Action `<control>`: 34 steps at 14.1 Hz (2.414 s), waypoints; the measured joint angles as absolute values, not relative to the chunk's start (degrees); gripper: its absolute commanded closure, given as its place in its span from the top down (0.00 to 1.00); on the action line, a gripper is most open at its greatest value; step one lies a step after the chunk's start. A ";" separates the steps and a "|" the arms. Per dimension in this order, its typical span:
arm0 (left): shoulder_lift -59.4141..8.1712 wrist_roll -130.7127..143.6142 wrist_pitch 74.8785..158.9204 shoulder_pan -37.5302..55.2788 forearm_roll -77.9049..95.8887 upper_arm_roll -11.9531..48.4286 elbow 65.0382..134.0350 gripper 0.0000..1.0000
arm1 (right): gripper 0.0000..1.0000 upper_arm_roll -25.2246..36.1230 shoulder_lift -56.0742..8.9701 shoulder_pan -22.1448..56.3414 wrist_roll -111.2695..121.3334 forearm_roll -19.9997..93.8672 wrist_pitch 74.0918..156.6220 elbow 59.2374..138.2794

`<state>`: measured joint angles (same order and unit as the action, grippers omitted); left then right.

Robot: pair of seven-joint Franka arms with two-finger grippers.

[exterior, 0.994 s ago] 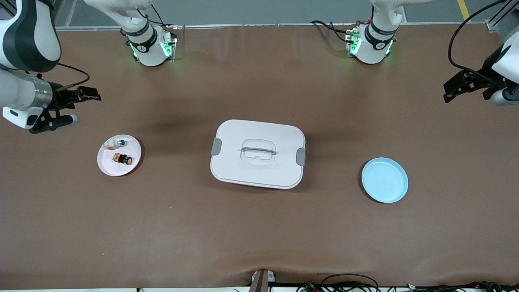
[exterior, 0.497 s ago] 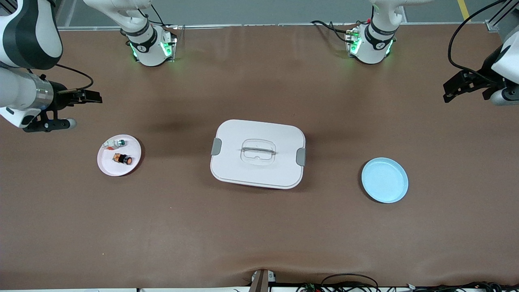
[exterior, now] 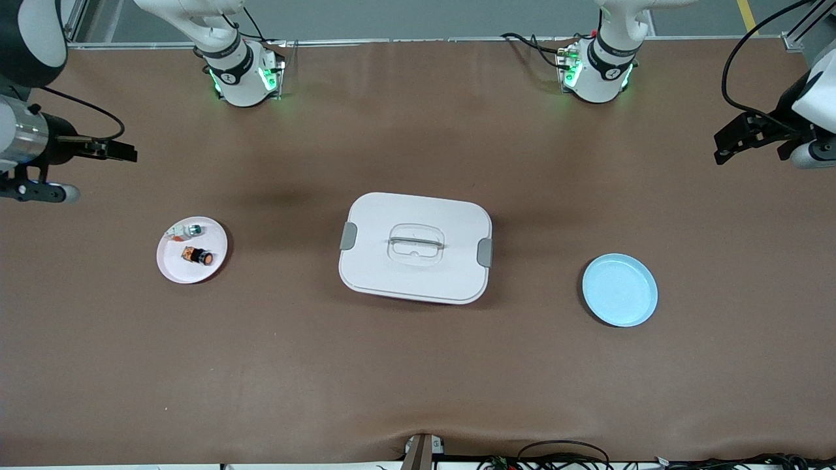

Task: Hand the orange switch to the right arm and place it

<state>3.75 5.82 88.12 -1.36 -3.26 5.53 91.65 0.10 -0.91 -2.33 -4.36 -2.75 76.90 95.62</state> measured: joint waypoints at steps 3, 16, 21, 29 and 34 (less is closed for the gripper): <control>4.10 5.82 88.12 -1.28 -3.26 5.57 91.64 1.00 | 1.00 0.46 -1.21 -2.58 -4.38 -2.84 74.00 92.33; 4.40 5.82 88.12 -1.24 -3.26 5.61 91.76 1.00 | 1.00 0.13 1.28 -3.42 -3.53 0.23 78.68 93.01; 4.40 5.82 88.18 -1.14 -3.26 5.61 91.78 1.00 | 1.00 -0.02 4.77 -3.41 -0.38 0.29 81.18 95.11; 4.40 5.82 88.46 -1.14 -3.26 5.61 91.49 1.00 | 1.00 -0.02 7.26 -3.41 0.44 0.95 85.31 95.18; 4.40 5.82 88.46 -1.13 -3.26 5.61 91.49 1.00 | 1.00 0.18 7.41 -3.44 0.44 3.16 86.21 95.18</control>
